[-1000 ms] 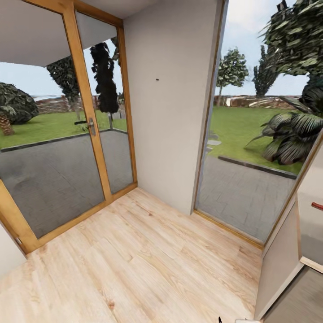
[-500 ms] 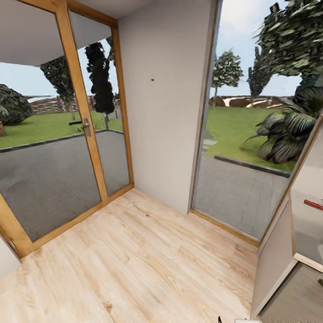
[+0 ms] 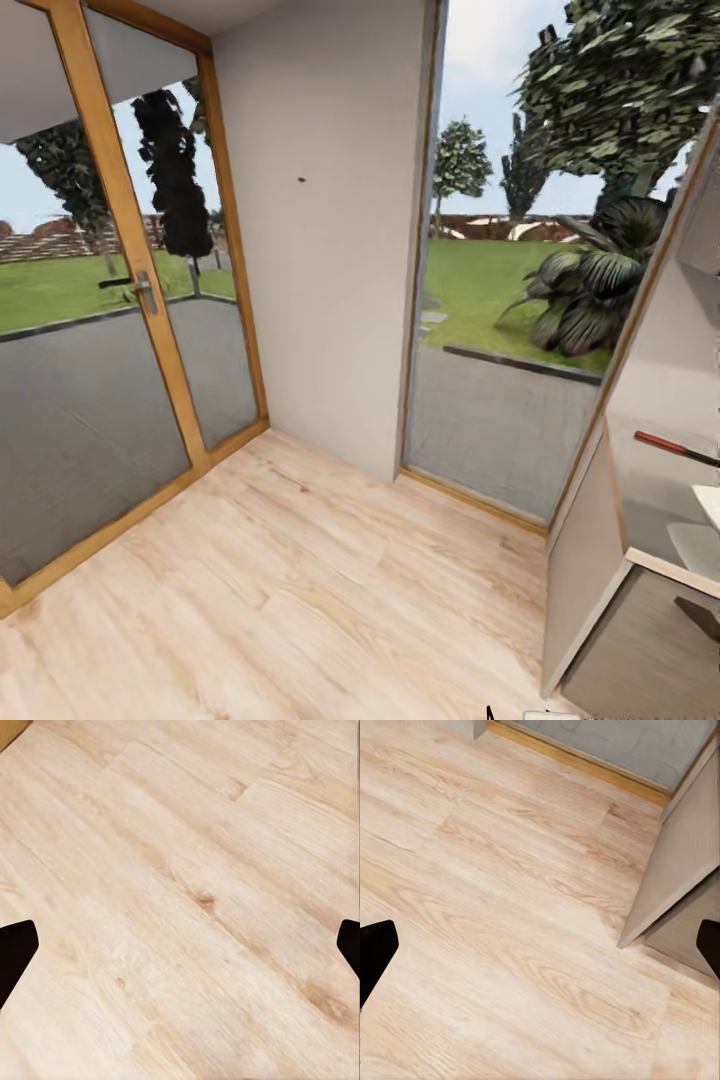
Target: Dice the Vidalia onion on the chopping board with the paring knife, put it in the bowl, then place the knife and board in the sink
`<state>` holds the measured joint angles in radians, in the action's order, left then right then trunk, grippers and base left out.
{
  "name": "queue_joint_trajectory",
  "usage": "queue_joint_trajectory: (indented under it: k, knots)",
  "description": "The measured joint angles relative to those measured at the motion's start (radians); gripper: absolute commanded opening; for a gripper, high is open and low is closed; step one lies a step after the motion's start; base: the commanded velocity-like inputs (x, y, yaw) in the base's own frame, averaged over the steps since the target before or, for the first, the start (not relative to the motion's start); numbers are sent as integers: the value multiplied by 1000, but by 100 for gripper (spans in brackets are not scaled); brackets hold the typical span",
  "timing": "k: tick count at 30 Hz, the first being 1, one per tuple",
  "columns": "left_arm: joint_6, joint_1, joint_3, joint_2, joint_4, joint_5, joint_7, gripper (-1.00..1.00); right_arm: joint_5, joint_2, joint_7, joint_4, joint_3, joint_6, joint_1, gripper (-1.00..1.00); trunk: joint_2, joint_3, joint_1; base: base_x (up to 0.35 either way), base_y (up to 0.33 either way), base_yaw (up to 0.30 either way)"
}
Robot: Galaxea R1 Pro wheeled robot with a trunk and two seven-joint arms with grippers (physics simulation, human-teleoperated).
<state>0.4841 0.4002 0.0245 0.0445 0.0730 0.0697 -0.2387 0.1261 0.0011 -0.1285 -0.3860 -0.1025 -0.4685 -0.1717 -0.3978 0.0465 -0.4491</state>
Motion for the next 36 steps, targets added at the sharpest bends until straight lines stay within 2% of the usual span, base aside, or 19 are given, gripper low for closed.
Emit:
queue_joint_trajectory:
  k: [36]
  knots:
    - [-3, 0, 0, 0, 0, 0, 1, 100, 1, 3, 1, 2, 2, -2, 0, 100, 0, -14, 0, 207, 225, -186]
